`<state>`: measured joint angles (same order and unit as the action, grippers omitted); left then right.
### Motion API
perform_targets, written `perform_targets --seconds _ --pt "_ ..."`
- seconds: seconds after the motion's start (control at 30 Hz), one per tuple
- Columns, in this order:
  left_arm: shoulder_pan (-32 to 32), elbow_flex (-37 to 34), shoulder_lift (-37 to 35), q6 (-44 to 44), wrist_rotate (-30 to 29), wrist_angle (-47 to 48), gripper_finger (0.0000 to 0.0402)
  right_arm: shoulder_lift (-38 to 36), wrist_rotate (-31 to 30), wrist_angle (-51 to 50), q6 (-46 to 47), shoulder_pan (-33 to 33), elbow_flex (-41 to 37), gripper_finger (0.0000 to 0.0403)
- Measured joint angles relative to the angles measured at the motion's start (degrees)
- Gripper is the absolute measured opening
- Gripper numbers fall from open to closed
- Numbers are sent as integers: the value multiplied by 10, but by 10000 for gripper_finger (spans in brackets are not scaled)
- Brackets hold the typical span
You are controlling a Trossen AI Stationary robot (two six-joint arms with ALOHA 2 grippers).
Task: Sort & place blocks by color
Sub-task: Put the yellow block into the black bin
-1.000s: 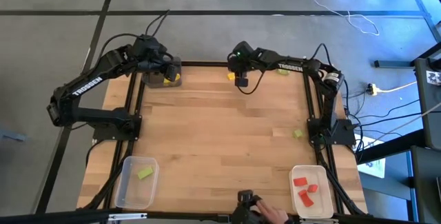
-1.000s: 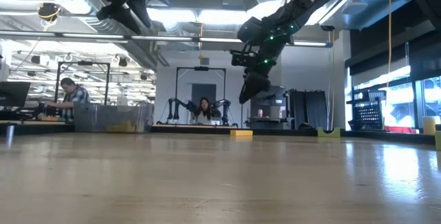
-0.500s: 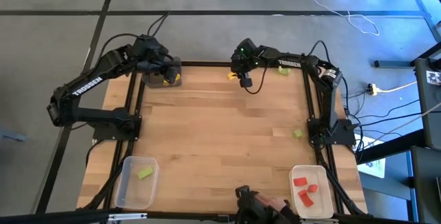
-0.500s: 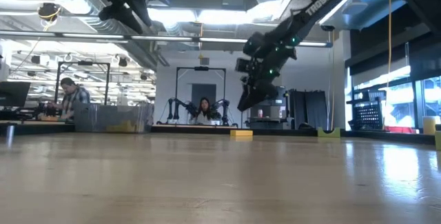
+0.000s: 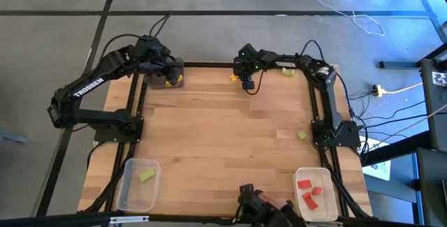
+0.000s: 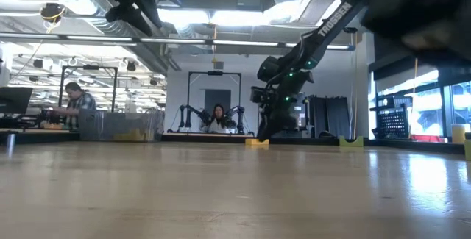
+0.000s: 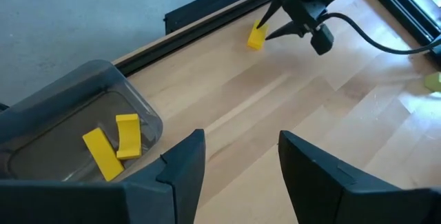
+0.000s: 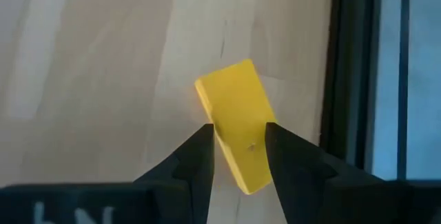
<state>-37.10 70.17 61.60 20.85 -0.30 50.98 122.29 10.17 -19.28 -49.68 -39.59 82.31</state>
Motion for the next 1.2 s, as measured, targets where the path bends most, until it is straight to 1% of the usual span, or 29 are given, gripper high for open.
perform_targets --seconds 0.2,0.53,0.63,0.67,0.73,0.8,0.9,0.97,1.03,1.07,1.2 --pt "0 0 0 0 0 0 174 3 9 -55 1 3 13 132" --pt "0 0 0 0 0 0 174 9 109 -235 5 46 82 132" --pt "0 0 0 0 0 0 174 8 111 -252 5 66 90 132" --pt "0 0 0 -1 0 0 174 8 102 -253 5 73 90 132" --pt "0 0 0 -5 0 0 174 8 63 -247 25 87 90 132" --pt "0 0 0 -6 0 0 174 8 9 -232 46 101 90 132" --pt "0 0 0 -11 0 0 174 8 -70 -226 39 121 90 132" --pt "0 0 0 -19 0 0 174 8 -110 -220 37 134 90 132" --pt "0 0 0 -19 0 0 174 8 -133 -224 35 146 90 132" --pt "0 0 0 -21 3 0 174 8 -135 -226 33 151 90 132" --pt "0 0 0 -75 59 0 174 8 -134 -252 10 169 90 132"
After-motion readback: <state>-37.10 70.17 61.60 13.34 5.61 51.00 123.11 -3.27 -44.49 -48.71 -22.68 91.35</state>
